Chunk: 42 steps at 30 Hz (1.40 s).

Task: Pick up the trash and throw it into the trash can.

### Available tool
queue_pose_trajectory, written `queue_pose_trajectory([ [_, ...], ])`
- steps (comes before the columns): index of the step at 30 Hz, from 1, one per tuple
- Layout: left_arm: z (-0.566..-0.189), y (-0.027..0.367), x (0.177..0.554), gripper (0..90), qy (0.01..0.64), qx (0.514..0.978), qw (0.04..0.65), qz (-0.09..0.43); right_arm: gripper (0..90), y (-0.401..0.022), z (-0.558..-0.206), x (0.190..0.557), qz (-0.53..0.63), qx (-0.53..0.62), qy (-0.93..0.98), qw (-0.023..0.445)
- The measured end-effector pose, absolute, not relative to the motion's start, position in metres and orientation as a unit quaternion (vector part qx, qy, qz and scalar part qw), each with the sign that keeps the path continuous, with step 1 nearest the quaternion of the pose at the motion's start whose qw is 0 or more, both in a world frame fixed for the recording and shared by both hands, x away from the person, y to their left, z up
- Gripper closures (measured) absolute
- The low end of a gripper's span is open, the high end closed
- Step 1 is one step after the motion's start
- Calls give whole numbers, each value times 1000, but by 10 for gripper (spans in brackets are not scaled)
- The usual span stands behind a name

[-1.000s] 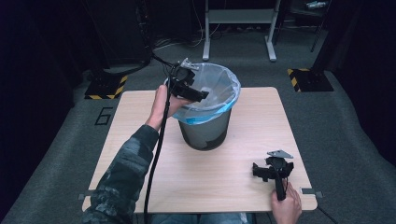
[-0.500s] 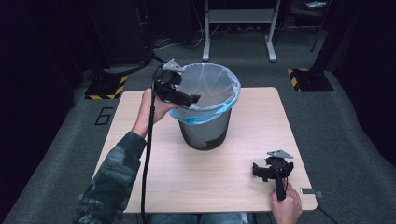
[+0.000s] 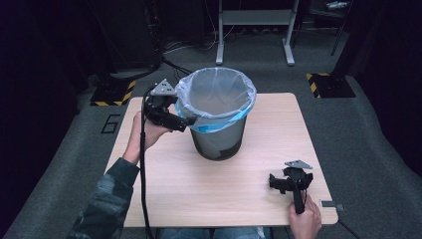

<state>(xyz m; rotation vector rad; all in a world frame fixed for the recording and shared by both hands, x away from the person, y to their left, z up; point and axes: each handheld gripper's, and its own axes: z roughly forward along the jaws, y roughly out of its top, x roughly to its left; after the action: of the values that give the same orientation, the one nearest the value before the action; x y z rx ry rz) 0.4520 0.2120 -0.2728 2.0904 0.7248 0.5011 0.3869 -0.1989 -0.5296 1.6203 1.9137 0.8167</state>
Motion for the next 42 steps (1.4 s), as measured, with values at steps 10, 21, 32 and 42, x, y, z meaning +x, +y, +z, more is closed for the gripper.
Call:
queue_pose_trajectory([
  [10, -307, 251, 445, 23, 326, 830, 408, 197, 0, -199, -530, 387, 300, 595, 703, 250],
  [21, -345, 285, 434, 25, 353, 820, 405, 196, 0, -199, -530, 387, 300, 595, 703, 250],
  [32, -386, 310, 426, 18, 384, 812, 400, 181, 0, -199, -530, 387, 300, 595, 703, 250],
  [42, -429, 332, 416, 13, 422, 803, 389, 158, 0, -199, -530, 387, 300, 595, 703, 250],
])
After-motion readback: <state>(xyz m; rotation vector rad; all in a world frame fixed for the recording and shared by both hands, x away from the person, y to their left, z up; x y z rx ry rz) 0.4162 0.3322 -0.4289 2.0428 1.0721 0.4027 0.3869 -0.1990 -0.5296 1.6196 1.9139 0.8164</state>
